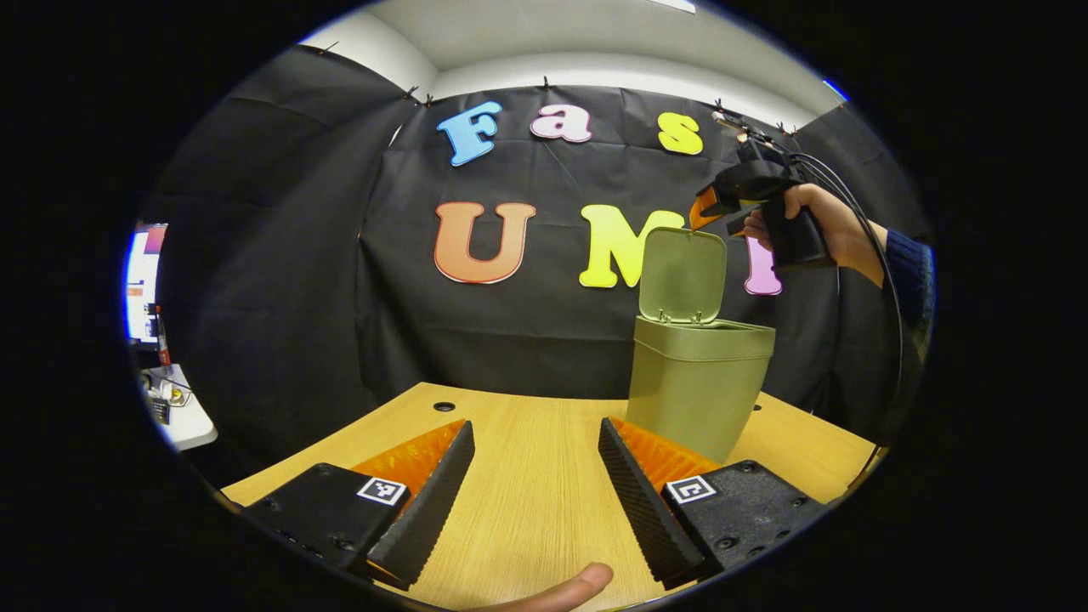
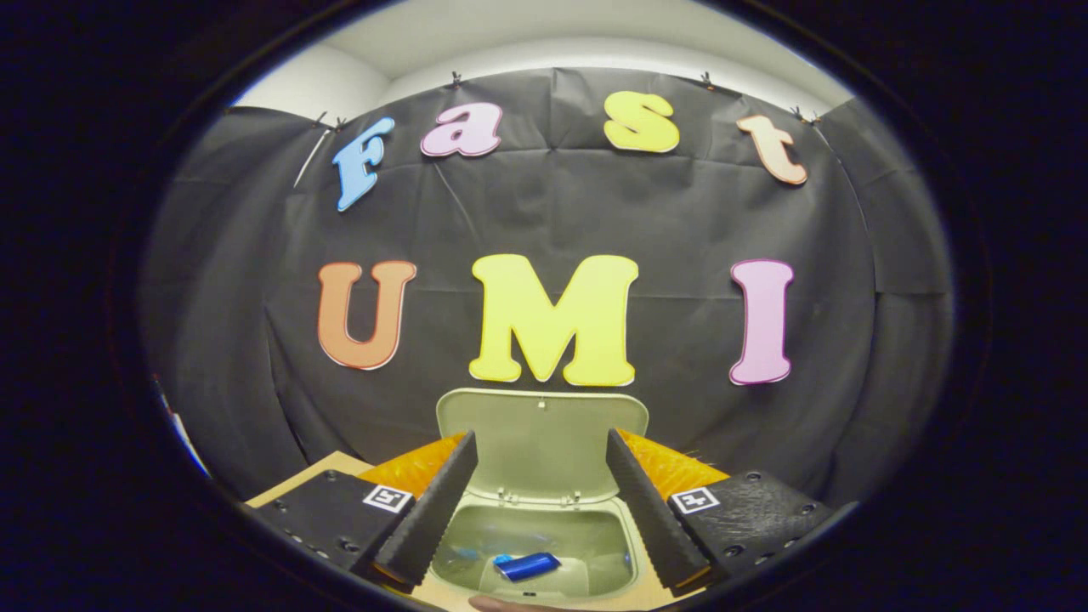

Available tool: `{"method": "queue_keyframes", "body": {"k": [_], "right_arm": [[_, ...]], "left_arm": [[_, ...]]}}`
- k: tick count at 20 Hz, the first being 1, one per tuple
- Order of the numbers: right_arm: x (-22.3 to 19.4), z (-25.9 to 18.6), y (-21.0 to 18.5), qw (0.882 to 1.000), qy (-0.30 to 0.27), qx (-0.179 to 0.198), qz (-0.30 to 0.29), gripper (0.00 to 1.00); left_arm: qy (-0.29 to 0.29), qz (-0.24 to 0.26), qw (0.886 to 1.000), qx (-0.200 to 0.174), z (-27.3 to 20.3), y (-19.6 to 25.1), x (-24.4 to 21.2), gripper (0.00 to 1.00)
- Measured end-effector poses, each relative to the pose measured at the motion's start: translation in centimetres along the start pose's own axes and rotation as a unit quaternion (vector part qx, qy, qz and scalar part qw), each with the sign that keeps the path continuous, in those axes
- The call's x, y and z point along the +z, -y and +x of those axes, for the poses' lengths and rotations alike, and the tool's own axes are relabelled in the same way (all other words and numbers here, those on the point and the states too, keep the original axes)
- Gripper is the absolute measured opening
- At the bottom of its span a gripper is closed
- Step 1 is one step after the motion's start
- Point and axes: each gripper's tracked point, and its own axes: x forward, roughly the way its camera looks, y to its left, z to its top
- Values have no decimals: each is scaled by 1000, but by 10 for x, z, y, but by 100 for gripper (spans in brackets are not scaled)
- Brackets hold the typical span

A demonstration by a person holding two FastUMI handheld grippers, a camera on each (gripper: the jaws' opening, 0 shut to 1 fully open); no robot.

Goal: Press the lid of the desktop garbage bin to open it, pick up the crumpled paper on the desktop and throw it into the bin, then pick up the pop can on the desktop and drop it into the bin, and finally close the garbage bin lid.

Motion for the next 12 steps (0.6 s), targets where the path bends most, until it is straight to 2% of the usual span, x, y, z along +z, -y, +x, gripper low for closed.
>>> {"method": "queue_keyframes", "body": {"k": [1,2,4,5,7,8,12], "right_arm": [[9,3,0,1000,6,1,-4,97],[19,7,-5,1000,14,10,-9,94],[31,16,-6,1000,19,9,-7,94],[36,21,-9,1000,20,11,-4,97],[43,37,-13,1000,21,10,-3,94],[40,47,-16,1000,14,12,-6,97],[23,74,-15,999,-15,4,-33,92]], "left_arm": [[0,-1,1000,3,1,-3,0,95],[1,-5,1000,4,1,-5,0,95],[-2,-12,1000,2,1,-6,-1,95],[-2,-13,1000,2,2,-6,-3,95],[-4,-10,1000,3,4,-8,-4,95],[-7,-9,1000,4,5,-10,-6,95],[-28,-10,999,11,13,-11,-20,95]]}}
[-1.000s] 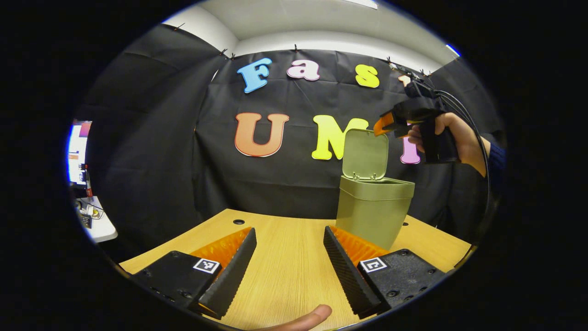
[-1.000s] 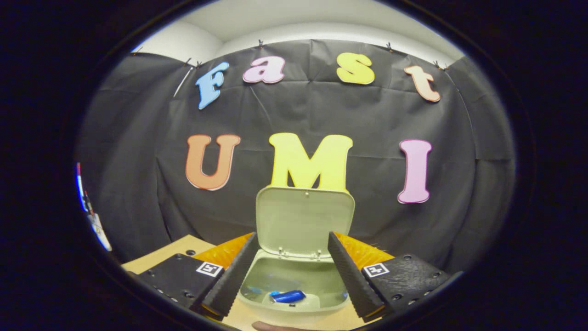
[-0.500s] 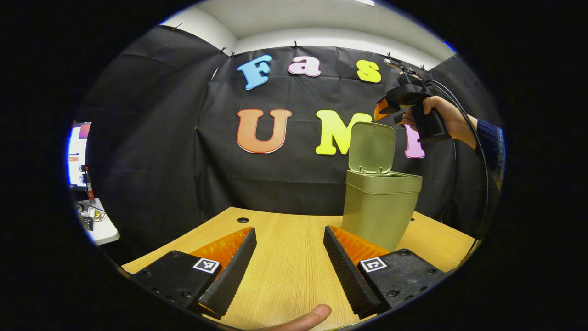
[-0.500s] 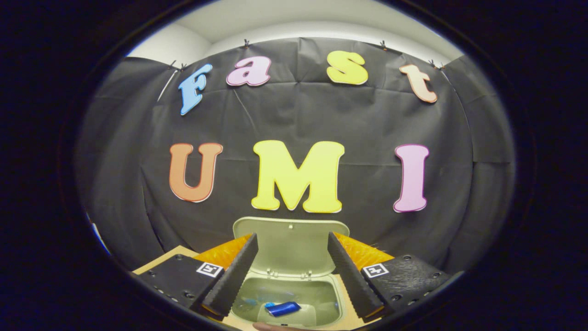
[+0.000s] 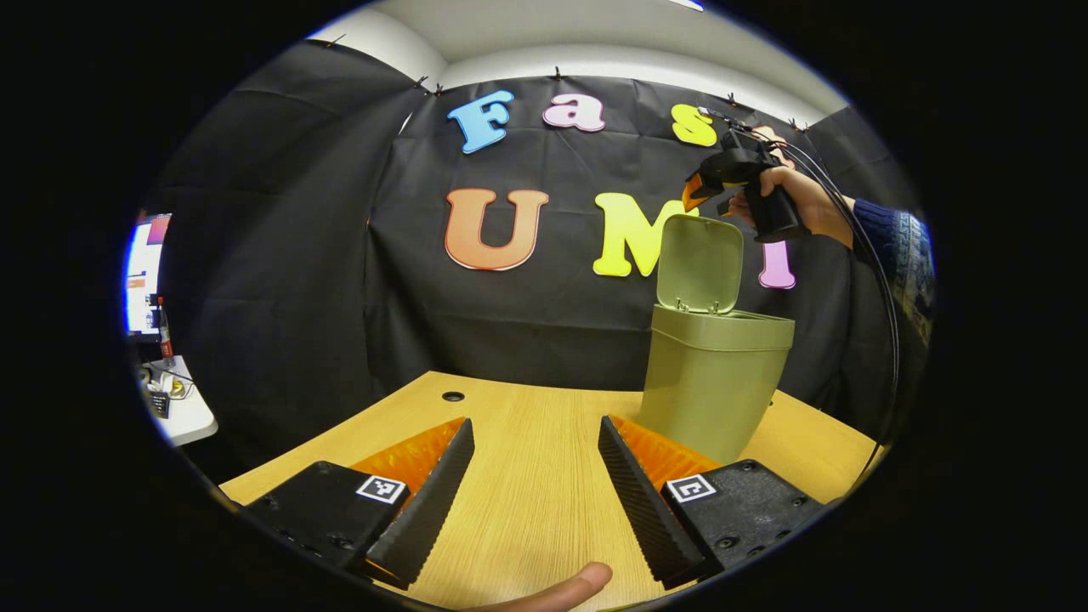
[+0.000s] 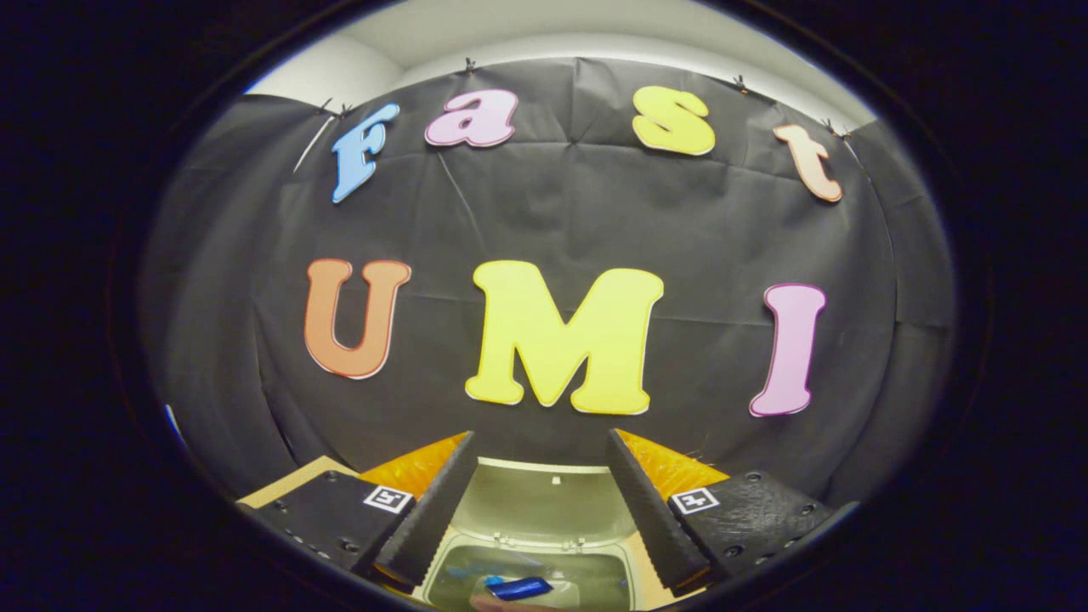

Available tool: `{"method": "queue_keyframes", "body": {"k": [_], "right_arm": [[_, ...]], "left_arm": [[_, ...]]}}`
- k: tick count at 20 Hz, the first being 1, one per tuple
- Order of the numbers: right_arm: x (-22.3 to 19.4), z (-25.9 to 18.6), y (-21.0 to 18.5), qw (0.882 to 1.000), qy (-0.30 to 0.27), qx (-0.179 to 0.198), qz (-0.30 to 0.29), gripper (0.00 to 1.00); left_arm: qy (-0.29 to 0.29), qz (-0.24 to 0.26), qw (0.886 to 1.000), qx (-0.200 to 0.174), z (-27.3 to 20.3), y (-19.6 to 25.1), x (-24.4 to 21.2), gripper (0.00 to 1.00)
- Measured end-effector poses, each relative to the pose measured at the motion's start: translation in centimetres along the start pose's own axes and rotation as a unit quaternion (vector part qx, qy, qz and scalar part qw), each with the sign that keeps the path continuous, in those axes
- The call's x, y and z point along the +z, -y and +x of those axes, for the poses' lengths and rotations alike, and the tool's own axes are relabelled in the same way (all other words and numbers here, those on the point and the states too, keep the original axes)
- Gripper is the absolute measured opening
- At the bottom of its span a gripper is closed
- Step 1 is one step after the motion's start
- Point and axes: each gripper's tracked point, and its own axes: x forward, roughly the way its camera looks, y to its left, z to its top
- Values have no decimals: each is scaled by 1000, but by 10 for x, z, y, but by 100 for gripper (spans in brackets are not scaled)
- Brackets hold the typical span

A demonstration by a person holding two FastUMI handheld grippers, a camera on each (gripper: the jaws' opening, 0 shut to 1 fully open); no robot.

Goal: Press the lid of the desktop garbage bin to open it, pick up the crumpled paper on the desktop and throw it into the bin, then pick up the pop can on the desktop and drop it into the bin, and finally close the garbage bin lid.

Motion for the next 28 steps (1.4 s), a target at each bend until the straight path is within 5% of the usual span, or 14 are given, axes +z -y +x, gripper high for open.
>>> {"method": "queue_keyframes", "body": {"k": [6,11,18,22,28], "right_arm": [[-11,-10,-6,999,1,12,-45,99],[24,-19,4,999,42,13,25,94],[6,23,3,1000,-10,2,13,97],[-4,11,0,997,-22,37,59,94],[-43,-31,9,997,-42,40,59,94]], "left_arm": [[11,13,1000,11,0,-4,4,95],[21,10,1000,0,-5,3,10,95],[9,0,1000,19,0,-15,5,95],[26,7,999,24,-5,-15,15,95],[40,22,998,32,-16,-5,25,95]]}}
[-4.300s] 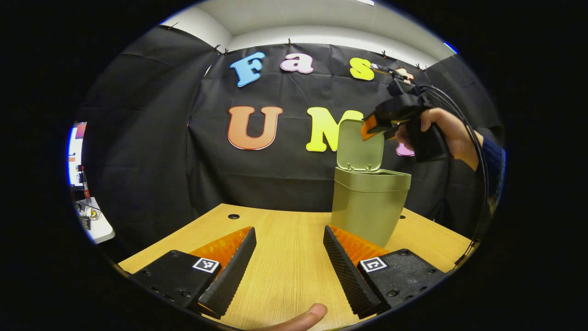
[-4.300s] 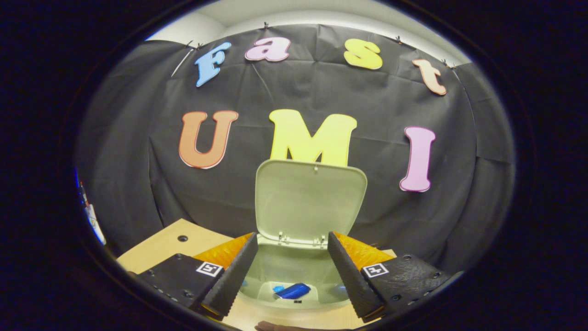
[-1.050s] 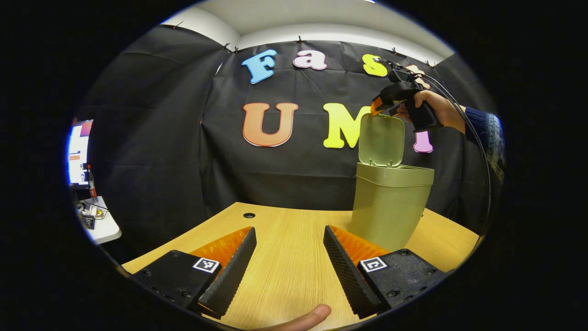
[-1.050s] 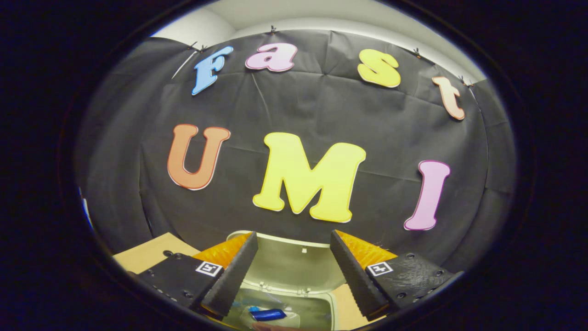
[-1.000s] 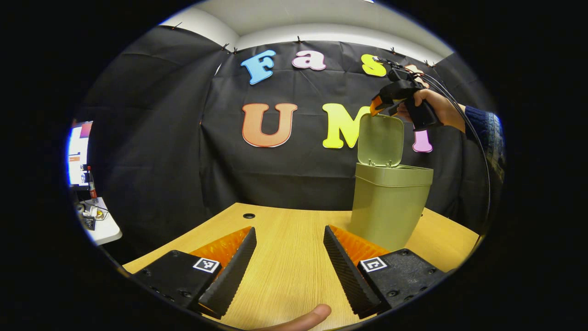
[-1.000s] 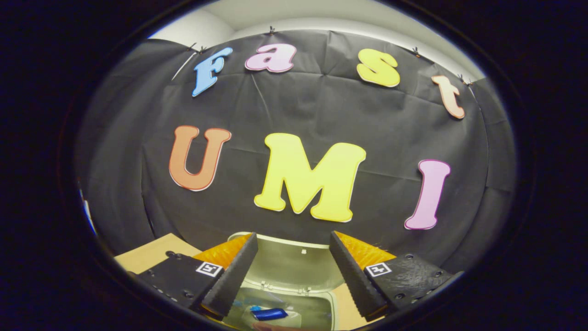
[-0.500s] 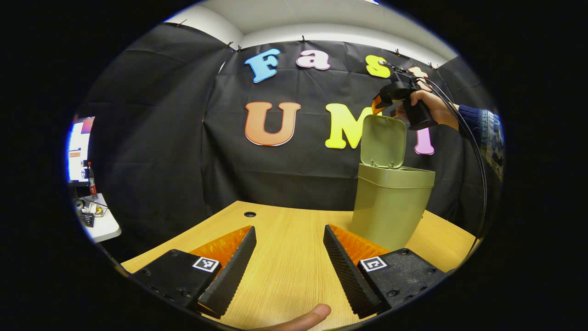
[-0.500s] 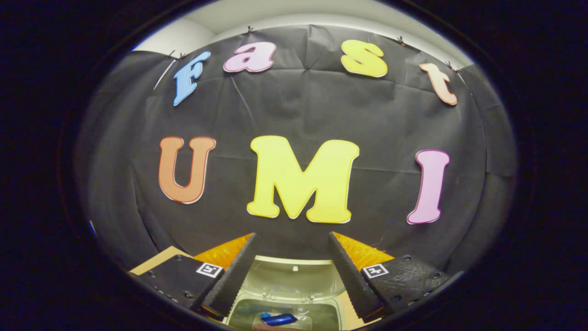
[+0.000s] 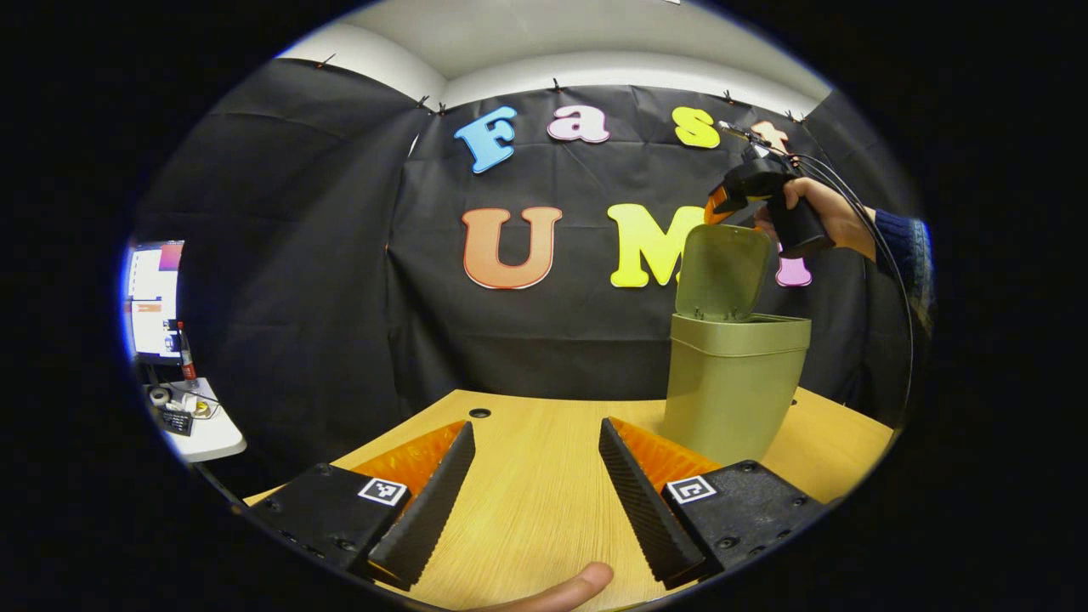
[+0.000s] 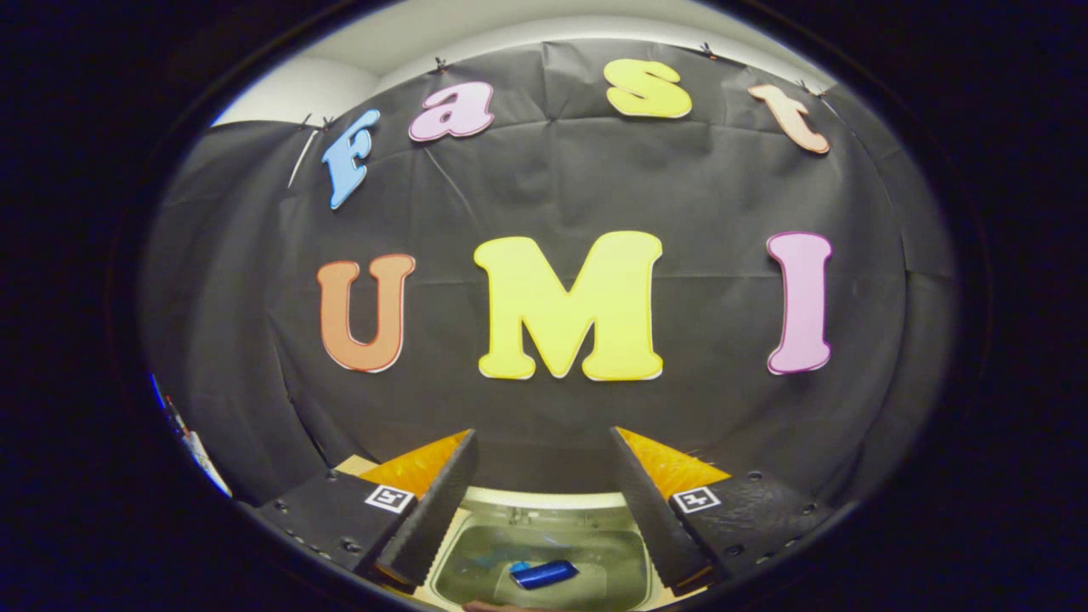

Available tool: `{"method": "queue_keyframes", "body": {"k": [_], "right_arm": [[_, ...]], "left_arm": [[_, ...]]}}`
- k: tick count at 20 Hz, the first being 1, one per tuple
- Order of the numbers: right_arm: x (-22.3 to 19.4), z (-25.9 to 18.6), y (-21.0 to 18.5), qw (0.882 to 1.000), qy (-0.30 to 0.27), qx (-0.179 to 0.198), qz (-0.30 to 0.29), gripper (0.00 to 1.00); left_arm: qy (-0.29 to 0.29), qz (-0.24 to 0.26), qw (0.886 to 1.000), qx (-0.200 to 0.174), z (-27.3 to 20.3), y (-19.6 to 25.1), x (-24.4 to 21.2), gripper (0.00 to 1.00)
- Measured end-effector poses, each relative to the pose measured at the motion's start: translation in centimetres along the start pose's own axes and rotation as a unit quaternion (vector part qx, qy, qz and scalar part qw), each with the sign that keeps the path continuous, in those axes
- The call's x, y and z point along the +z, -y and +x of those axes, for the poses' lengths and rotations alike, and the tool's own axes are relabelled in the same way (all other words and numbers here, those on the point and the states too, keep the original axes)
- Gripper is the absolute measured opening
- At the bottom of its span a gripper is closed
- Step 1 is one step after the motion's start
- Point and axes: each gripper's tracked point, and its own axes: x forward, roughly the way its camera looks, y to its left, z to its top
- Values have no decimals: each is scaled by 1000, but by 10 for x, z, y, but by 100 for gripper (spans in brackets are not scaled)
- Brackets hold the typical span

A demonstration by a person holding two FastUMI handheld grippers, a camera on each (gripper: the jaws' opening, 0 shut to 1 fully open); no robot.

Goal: Press the lid of the desktop garbage bin to open it, pick up the crumpled paper on the desktop and throw it into the bin, then pick up the pop can on the desktop and drop it into the bin, and finally close the garbage bin lid.

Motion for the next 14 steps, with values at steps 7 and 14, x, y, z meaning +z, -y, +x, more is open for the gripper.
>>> {"method": "queue_keyframes", "body": {"k": [7,14], "right_arm": [[-83,-44,4,999,-42,-14,-8,95],[-162,-52,4,995,-98,-11,-4,93]], "left_arm": [[21,-10,1000,-4,-12,1,16,95],[36,-25,999,-5,-16,-7,25,95]]}}
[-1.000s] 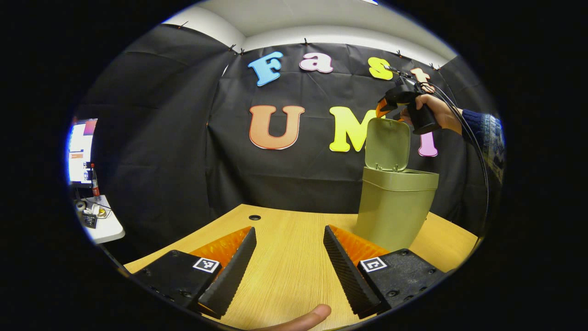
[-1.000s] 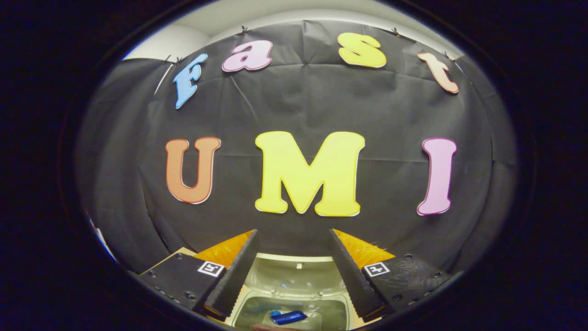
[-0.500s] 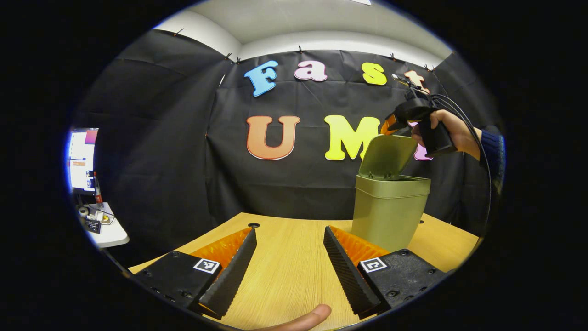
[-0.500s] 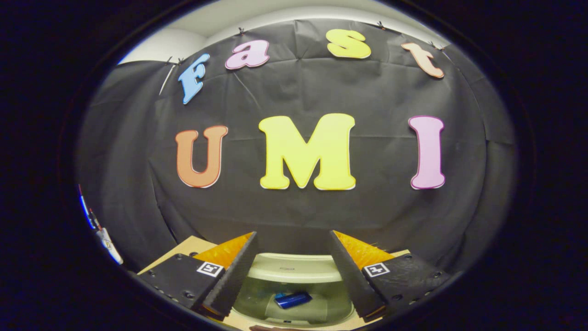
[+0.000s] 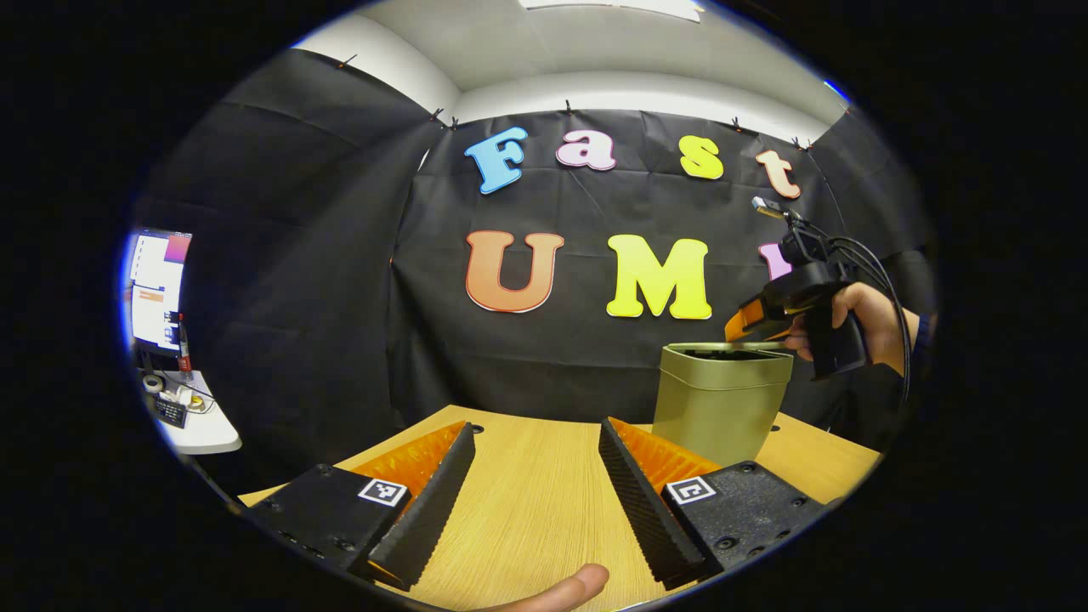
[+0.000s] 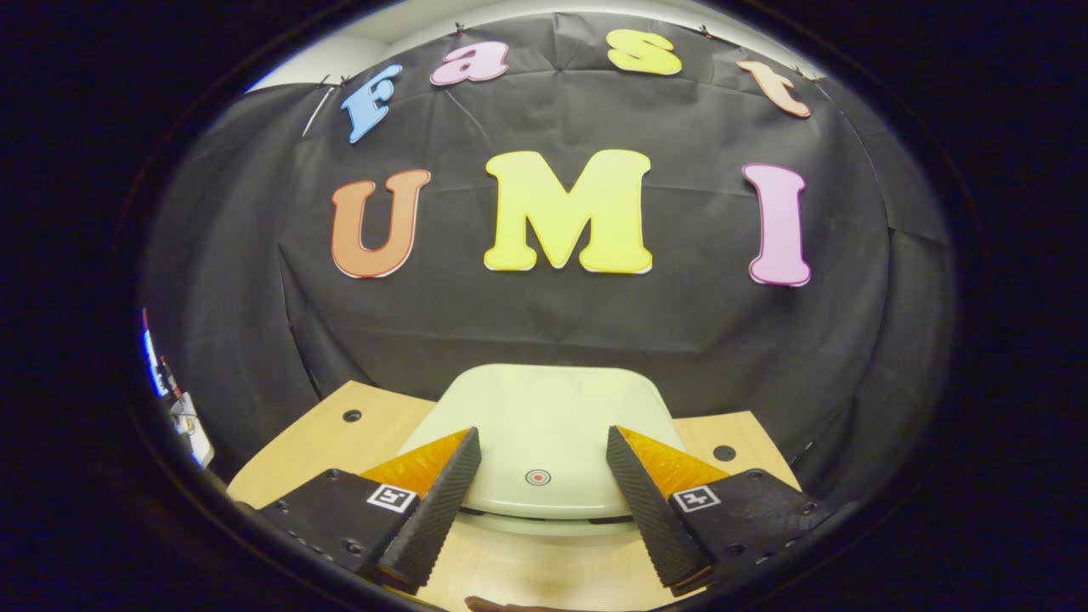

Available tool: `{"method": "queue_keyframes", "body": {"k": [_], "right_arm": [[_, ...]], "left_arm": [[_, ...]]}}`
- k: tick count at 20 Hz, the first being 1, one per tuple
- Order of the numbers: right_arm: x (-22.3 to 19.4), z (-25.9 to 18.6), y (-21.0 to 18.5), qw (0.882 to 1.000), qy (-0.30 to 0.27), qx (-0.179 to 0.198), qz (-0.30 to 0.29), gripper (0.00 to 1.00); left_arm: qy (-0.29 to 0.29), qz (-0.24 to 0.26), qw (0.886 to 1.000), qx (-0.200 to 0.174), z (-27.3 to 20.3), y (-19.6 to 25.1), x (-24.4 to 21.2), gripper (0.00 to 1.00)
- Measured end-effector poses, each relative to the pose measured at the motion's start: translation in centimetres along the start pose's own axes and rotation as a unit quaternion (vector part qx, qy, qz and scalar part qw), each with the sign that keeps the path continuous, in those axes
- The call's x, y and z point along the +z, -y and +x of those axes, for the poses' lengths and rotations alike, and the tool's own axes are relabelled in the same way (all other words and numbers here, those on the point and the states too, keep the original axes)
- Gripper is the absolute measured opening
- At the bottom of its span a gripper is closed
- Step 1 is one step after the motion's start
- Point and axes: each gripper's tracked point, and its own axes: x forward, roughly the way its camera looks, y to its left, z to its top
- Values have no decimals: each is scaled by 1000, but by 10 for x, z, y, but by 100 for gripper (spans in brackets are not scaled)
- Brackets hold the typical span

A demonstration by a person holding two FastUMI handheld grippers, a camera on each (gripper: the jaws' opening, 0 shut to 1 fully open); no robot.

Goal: Press the lid of the desktop garbage bin to open it, pick up the crumpled paper on the desktop and throw it into the bin, then pick up the pop can on the desktop and drop it into the bin, and finally close the garbage bin lid.

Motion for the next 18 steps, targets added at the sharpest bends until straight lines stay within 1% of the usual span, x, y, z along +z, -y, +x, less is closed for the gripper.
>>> {"method": "queue_keyframes", "body": {"k": [1,2,3,8,13,14,18], "right_arm": [[0,-2,-1,1000,11,5,5,94],[7,-1,-2,1000,27,11,1,97],[1,1,-1,1000,20,12,-5,95],[-3,2,1,1000,20,7,5,96],[-6,5,2,999,31,1,9,96],[-6,5,1,999,46,0,10,96],[-6,5,0,997,78,-6,13,96]], "left_arm": [[-1,-1,1000,-2,1,0,-1,95],[-5,-1,1000,-3,1,0,-3,95],[-6,-1,1000,0,1,-2,-4,95],[-19,-7,1000,0,2,-1,-11,95],[-6,2,1000,-14,-2,7,-3,95],[-5,2,1000,-16,-2,9,-4,95],[-11,13,1000,-22,-1,18,-7,95]]}}
